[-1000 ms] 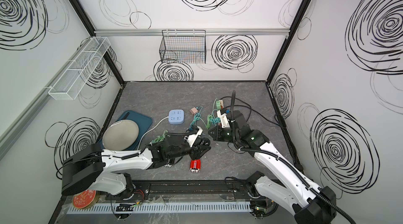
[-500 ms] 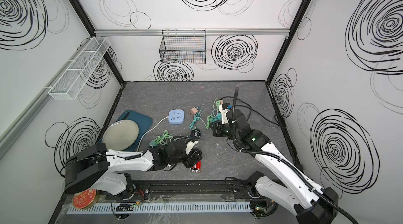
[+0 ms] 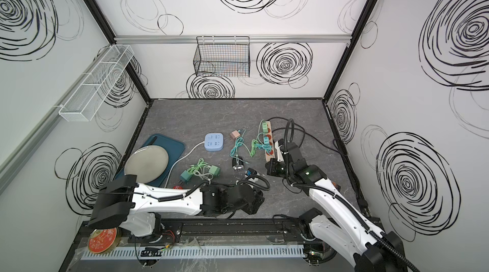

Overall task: Unplug the electric shaver
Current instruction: Place the electric shaver at the center of the board.

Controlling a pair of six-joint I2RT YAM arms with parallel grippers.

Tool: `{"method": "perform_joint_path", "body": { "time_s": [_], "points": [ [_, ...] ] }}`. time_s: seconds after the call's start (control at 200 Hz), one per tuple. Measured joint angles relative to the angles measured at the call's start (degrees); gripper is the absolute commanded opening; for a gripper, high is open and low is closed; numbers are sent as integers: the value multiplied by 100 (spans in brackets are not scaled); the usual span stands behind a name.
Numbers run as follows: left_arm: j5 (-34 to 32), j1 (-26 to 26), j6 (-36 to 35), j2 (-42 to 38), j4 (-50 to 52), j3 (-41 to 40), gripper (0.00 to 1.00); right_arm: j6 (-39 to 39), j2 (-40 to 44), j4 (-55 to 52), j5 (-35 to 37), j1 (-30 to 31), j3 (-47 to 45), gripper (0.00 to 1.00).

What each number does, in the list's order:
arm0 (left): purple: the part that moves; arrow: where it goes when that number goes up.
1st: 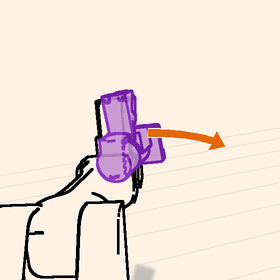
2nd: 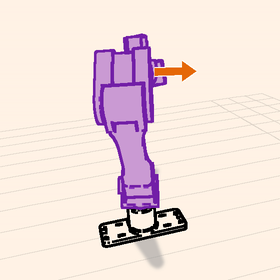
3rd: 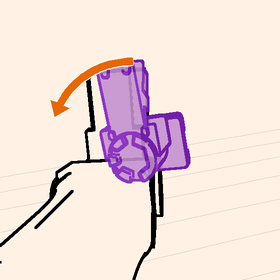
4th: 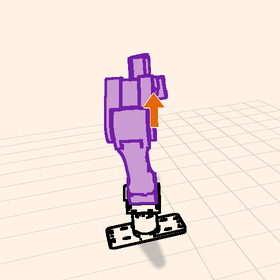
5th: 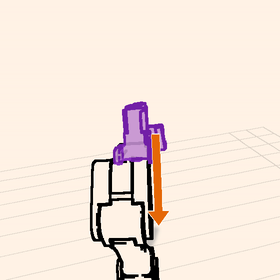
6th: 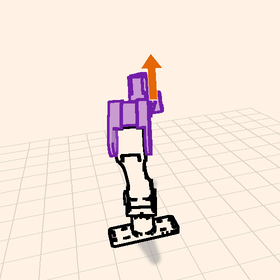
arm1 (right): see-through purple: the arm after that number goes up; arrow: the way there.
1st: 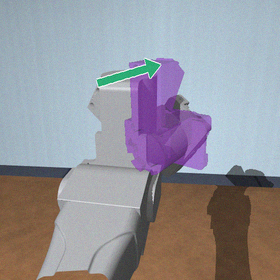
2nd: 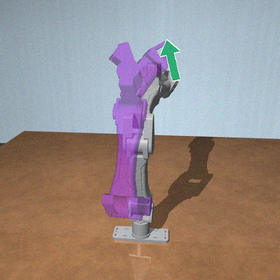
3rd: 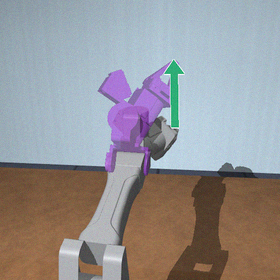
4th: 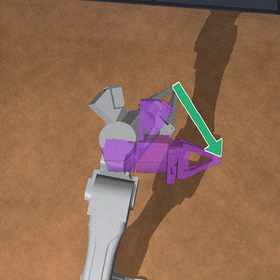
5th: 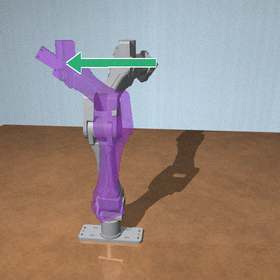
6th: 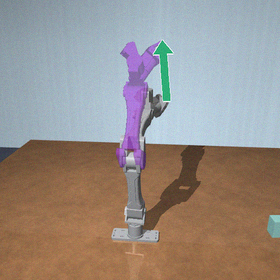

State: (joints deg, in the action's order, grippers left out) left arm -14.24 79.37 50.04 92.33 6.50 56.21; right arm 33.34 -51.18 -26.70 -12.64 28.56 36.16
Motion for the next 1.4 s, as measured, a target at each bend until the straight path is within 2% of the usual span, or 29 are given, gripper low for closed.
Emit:
{"method": "perform_joint_path", "body": {
  "time_s": [0.155, 0.3, 0.39, 0.475, 0.815, 1.186, 1.401],
  "points": [
    [-315, 284, 592, 667, 634, 651, 26, -11, 289, 11, -35, -162, -105, 6],
    [-501, 334, 984, 1045, 1054, 852, 23, -11, 691, 0, -46, -282, -260, 6],
    [-595, 334, 1187, 1263, 1279, 957, 28, -7, 951, -7, -68, -326, -396, 6],
    [-671, 334, 1316, 1460, 1425, 1084, 27, -2, 1172, -13, -92, -361, -531, 6],
    [-782, 269, 1403, 1755, 1665, 1220, 27, 0, 1399, -98, -190, -411, -623, 7],
    [-798, 229, 1379, 1864, 1663, 1217, 37, 4, 1364, -98, -214, -431, -651, 7],
    [-793, 221, 1344, 1869, 1613, 1217, 46, 24, 1364, -98, -234, -431, -713, 6]
  ]
}}
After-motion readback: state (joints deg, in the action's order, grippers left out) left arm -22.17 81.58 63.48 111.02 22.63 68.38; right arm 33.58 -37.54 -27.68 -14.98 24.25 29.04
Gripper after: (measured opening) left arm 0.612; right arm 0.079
